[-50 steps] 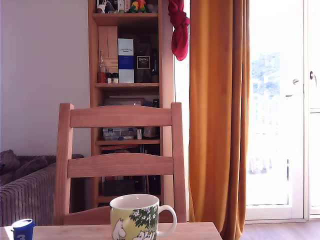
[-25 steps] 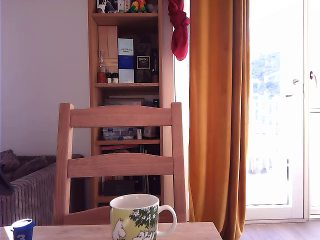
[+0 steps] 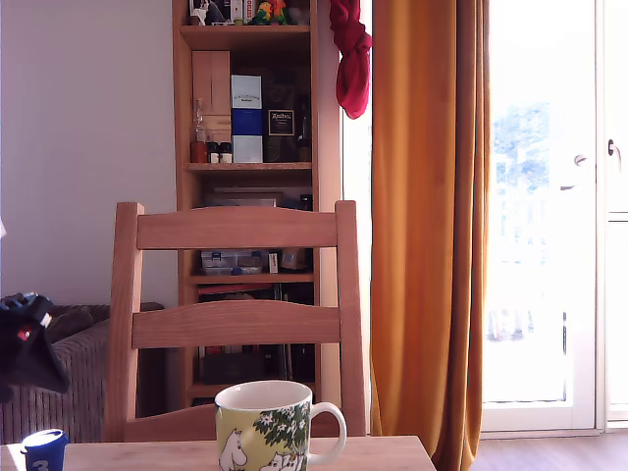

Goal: Pick the blue coffee capsule and place it inside the green coffee cup

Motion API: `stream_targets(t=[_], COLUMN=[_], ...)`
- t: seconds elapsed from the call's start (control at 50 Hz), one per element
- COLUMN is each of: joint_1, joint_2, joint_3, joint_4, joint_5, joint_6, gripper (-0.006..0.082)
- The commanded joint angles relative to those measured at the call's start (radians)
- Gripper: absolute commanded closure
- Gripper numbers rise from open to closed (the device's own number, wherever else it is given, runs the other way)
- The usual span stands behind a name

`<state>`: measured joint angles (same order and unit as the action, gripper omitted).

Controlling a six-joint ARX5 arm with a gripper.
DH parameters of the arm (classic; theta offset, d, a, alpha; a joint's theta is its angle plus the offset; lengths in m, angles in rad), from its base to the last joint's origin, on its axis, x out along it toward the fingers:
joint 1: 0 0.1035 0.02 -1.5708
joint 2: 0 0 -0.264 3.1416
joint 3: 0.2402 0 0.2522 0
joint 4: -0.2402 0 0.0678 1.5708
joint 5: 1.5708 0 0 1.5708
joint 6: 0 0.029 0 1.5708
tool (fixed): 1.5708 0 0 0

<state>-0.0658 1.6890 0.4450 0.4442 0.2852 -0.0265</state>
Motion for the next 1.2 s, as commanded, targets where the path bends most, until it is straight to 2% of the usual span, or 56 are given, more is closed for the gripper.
stream_targets(t=[0.0, 0.36, 0.72, 0.86, 1.0, 1.18], joint_1=[-0.007, -0.01, -0.01, -0.011, -0.011, -0.011], joint_2=[0.035, 0.173, 0.249, 0.249, 0.249, 0.249], joint_3=[0.03, 0.147, 0.176, 0.184, 0.201, 0.21], joint_4=[-0.014, -0.113, -0.137, -0.137, -0.191, -0.191], joint_5=[0.008, 0.029, 0.021, 0.001, -0.005, 0.001], joint_6=[0.01, 0.028, 0.039, 0.053, 0.053, 0.052], gripper=[0.0183, 0.0184, 0.0196, 0.0265, 0.044, 0.0501])
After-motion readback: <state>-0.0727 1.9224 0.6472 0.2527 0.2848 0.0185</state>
